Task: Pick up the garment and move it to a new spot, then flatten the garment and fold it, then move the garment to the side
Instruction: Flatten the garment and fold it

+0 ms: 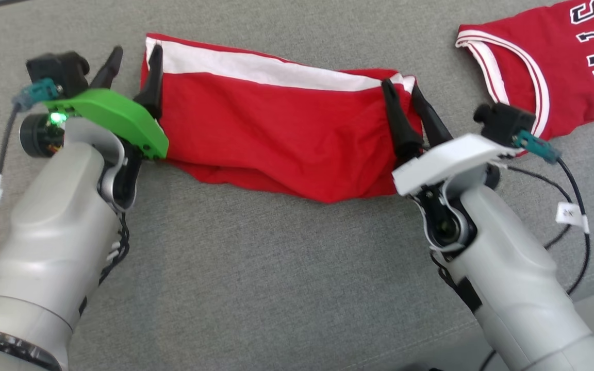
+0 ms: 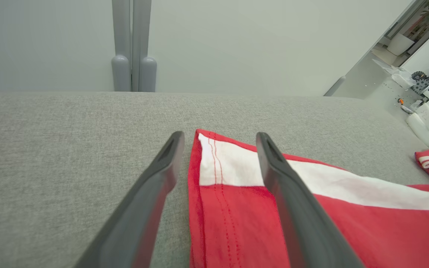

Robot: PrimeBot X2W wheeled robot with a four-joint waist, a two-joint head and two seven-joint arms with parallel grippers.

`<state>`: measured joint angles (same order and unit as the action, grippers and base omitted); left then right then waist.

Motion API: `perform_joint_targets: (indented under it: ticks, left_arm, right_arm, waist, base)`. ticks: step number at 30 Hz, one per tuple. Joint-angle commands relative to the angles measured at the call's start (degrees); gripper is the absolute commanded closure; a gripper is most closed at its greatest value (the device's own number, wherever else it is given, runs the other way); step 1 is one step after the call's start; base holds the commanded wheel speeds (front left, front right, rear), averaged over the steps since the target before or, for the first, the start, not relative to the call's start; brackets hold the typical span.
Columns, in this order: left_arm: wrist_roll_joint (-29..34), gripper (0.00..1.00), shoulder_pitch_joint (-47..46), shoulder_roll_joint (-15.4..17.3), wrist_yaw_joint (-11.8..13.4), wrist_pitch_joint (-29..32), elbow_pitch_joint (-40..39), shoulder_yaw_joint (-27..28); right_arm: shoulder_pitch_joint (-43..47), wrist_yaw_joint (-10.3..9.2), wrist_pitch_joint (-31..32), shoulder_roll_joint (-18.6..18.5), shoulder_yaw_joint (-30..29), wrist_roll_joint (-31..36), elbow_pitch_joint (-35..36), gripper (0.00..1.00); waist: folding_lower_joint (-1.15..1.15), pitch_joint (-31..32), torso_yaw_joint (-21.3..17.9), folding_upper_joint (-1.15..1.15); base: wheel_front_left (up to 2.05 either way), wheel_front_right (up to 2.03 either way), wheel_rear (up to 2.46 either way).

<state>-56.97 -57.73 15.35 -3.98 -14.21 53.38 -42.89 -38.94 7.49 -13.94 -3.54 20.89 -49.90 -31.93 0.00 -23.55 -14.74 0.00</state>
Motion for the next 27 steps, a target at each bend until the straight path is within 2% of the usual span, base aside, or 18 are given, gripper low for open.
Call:
perform_joint_targets:
  ticks: [1, 8, 12, 16, 23, 27]
  left_arm:
    - [1.2, 0.0, 1.4, 0.1, 0.5, -0.4, 0.3, -0.7]
    - [2.9, 0.0, 5.6, -0.6, 2.0, -0.8, 1.5, -1.5]
    - [4.7, 0.0, 6.5, -0.4, 3.3, -0.9, 3.0, -2.8]
    - [6.1, 0.0, 5.5, -0.3, 4.9, -0.1, 5.2, -4.1]
    - [8.5, 0.0, 3.3, -0.6, 8.3, 2.3, 9.3, -6.4]
    - [8.5, 0.0, 2.9, -0.8, 8.9, 4.7, 11.7, -6.9]
  right_arm:
    - [2.1, -0.01, -0.4, -0.9, -1.0, 1.3, 0.2, 0.0]
    - [12.8, -0.01, -1.2, -1.3, -9.2, 14.4, 3.5, 0.0]
    - [19.5, -0.01, -1.2, 0.0, -13.1, 22.0, 9.1, 0.0]
    - [25.3, -0.01, -1.2, 0.5, -13.4, 29.1, 15.8, 0.0]
    - [29.4, -0.02, -1.2, 0.6, -11.3, 32.1, 21.8, 0.0]
    - [29.6, -0.02, -1.2, 0.6, -11.6, 33.8, 23.3, 0.0]
  waist:
    - [0.0, 2.1, 1.3, 0.0]
    - [0.0, 5.4, 1.3, 0.0]
    - [0.0, 5.9, 0.3, 0.0]
    - [0.0, 5.3, -1.4, 0.0]
    - [0.0, 3.0, -4.1, 0.0]
    - [0.0, 1.7, -4.8, 0.0]
  base:
    - [0.0, 0.0, 0.0]
    - [0.0, 0.0, 0.0]
    - [0.0, 0.0, 0.0]
    - [0.0, 0.0, 0.0]
    - [0.0, 0.0, 0.0]
    - [0.0, 0.0, 0.0]
